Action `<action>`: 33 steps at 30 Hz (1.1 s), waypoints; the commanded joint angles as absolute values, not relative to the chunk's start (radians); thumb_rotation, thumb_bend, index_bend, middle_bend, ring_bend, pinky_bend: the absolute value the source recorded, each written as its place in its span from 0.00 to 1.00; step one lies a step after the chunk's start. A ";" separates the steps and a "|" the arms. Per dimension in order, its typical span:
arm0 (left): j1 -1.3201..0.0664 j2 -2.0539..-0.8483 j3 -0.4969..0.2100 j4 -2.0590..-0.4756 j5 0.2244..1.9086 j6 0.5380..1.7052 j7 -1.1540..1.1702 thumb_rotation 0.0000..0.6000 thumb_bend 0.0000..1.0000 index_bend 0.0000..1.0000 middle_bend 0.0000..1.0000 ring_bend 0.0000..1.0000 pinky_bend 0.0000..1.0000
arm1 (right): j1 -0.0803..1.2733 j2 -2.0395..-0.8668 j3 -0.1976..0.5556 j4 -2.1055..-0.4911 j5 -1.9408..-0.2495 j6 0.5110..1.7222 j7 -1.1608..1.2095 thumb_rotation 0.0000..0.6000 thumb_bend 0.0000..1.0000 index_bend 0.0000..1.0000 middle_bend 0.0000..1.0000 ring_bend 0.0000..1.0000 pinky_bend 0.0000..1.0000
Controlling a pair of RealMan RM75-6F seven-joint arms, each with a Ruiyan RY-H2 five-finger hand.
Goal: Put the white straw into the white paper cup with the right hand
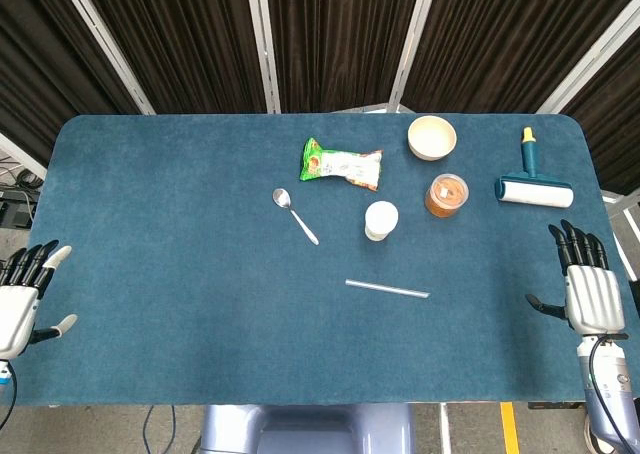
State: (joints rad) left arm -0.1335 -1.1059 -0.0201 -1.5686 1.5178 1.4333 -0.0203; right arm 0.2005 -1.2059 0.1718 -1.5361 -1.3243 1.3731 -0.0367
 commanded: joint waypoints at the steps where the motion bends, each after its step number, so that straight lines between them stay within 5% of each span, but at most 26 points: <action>1: -0.134 -1.106 -0.020 -1.569 1.517 1.433 -0.020 1.00 0.20 0.08 0.00 0.00 0.00 | 0.201 -1.206 0.172 -1.537 -1.324 1.373 -0.037 1.00 0.09 0.00 0.00 0.00 0.00; 26: -0.135 -1.105 -0.022 -1.574 1.511 1.430 -0.013 1.00 0.20 0.07 0.00 0.00 0.00 | 0.205 -1.205 0.172 -1.548 -1.374 1.395 0.017 1.00 0.09 0.00 0.00 0.00 0.01; 28: -0.134 -1.106 -0.022 -1.573 1.513 1.432 -0.012 1.00 0.20 0.07 0.00 0.00 0.00 | 0.208 -1.207 0.180 -1.543 -1.402 1.418 0.053 1.00 0.09 0.00 0.06 0.03 0.21; 31: -0.134 -1.106 -0.022 -1.572 1.513 1.431 -0.014 1.00 0.20 0.07 0.00 0.00 0.00 | 0.215 -1.214 0.203 -1.546 -1.437 1.468 0.074 1.00 0.09 0.06 0.47 0.39 0.67; 33: -0.134 -1.106 -0.022 -1.572 1.512 1.431 -0.015 1.00 0.20 0.07 0.00 0.00 0.00 | 0.221 -1.214 0.213 -1.567 -1.440 1.475 0.068 1.00 0.09 0.14 0.72 0.62 0.83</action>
